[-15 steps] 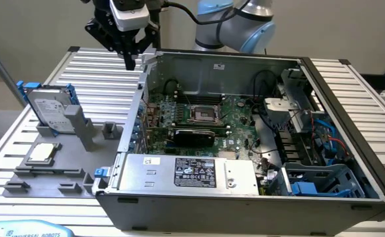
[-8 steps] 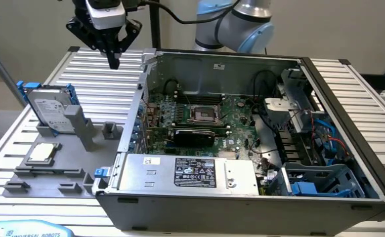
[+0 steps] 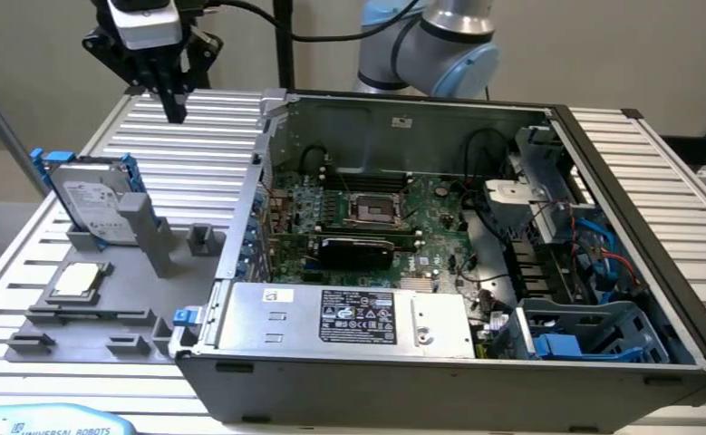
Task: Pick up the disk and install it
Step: 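Reach for the disk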
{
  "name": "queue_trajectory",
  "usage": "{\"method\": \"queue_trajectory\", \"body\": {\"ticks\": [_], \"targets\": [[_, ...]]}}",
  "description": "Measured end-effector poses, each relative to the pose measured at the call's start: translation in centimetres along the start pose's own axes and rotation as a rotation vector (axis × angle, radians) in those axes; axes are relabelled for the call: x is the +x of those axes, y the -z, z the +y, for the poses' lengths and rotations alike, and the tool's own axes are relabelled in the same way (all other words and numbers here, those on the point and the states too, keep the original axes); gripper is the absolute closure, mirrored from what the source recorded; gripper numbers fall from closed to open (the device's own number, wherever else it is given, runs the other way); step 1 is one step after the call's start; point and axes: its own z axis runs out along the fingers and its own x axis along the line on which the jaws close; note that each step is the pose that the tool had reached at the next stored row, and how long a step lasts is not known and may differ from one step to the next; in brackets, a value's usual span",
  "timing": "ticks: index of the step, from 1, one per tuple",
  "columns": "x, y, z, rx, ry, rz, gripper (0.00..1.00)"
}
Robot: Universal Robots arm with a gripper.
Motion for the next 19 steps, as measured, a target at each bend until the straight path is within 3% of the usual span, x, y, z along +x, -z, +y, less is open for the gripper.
{"method": "queue_trajectory", "body": {"ticks": [19], "targets": [[8.6,-0.66,-0.39,0.0019,-0.001,0.0127,0.89]]}}
